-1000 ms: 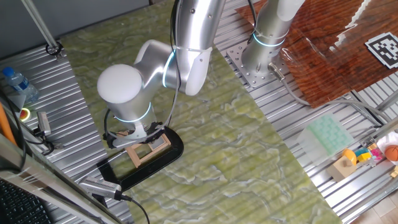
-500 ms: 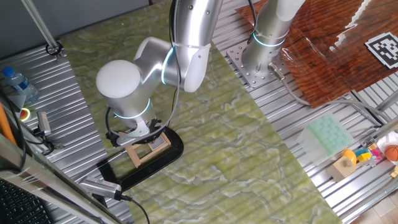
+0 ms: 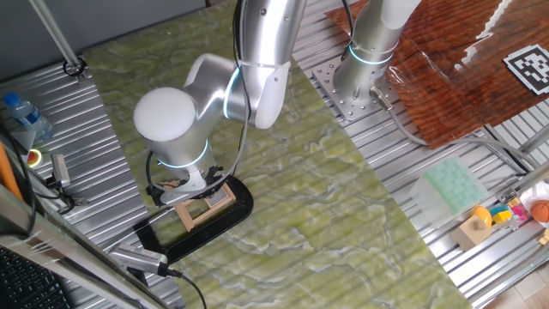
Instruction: Close a sliding window
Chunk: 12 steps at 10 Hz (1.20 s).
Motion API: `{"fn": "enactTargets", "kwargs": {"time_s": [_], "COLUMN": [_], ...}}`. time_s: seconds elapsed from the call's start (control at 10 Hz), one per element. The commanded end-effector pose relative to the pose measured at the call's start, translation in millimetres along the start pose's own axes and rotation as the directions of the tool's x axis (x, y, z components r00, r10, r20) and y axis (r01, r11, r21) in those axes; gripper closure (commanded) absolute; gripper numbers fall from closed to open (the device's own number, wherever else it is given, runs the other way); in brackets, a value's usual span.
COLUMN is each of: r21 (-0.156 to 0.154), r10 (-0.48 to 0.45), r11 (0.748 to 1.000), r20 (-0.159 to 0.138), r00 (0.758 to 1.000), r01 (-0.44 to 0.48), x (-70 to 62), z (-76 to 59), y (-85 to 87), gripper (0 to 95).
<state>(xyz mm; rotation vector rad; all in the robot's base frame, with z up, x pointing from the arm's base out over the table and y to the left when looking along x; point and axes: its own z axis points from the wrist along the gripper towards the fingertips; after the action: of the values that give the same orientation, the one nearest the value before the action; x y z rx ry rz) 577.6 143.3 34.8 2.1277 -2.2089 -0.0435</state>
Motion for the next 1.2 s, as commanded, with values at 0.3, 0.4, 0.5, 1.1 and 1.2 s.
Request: {"fn": "enactTargets", "kwargs": {"time_s": [0.3,0.4,0.5,1.1,1.2], "r21": [0.004,0.005,0.006,0.015,0.017], "r10": [0.061,0.064,0.071,0.093,0.09], "r11": [0.998,0.998,0.997,0.996,0.996], "r20": [-0.012,0.001,0.0,-0.002,-0.004], "r00": [0.998,0.998,0.997,0.996,0.996], "r01": [-0.061,-0.064,-0.071,-0.093,-0.09], "x": [2.2,3.6,3.6,1.4,1.3], "z": [1.1,3.0,2.9,-0.5,-0.6], "y": [1.9,3.5,3.4,0.4,0.3], "gripper": [95.0,95.0,95.0,95.0,95.0]}}
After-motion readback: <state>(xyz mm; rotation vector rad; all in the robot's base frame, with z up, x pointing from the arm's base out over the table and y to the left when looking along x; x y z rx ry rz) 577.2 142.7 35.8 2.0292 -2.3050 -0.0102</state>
